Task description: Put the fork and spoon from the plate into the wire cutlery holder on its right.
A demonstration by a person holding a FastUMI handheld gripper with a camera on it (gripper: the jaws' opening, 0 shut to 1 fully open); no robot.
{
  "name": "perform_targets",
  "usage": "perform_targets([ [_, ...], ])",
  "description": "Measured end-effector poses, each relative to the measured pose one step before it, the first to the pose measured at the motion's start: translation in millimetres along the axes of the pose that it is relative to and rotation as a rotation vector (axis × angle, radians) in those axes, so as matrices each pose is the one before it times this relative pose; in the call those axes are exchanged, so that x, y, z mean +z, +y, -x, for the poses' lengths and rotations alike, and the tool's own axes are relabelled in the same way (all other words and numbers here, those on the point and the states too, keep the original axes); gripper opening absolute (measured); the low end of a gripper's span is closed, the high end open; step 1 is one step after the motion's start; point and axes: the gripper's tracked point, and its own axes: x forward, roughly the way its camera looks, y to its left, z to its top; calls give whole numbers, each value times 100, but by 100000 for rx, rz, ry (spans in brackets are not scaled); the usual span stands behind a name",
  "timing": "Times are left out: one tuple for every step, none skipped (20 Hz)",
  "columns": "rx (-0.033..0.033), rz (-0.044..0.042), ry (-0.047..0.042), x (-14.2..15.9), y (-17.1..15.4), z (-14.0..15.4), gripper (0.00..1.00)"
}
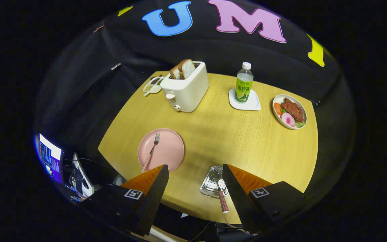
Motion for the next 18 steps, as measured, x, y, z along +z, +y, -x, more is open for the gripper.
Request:
perform_targets([
  [-940, 216, -4353, 659, 378, 123, 100],
  [-284, 627, -2856, 631, 727, 138, 100],
  [-159, 477, -2343, 224, 853, 175, 100],
  [312, 215, -2355, 147, 948, 27, 99],
  [521, 112, -2104, 126, 970, 210, 99],
  [676, 202, -1245, 10, 1050, -118, 99],
  [860, -236, 10, -120, 1251, -409, 100],
  [1819, -614, 454, -270, 1327, -550, 99],
  [2206, -760, 1107, -358, 1288, -530, 99],
  [1434, -573, 1345, -414, 961, -711, 99],
  [911, -558, 1948, -607, 773, -813, 99],
  [675, -606, 2516, -738, 720, -949, 99],
  [562, -843, 2596, -551, 731, -1083, 99],
  [507, -760, 2904, -682, 689, -1173, 99],
  [202, -120, 3785, -826, 517, -1260, 99],
  [-246, -376, 3112, -497, 322, -1146, 100],
  [382, -573, 2632, -374, 460, -1159, 100],
  [183, -260, 1709, -179, 443, -978, 100],
])
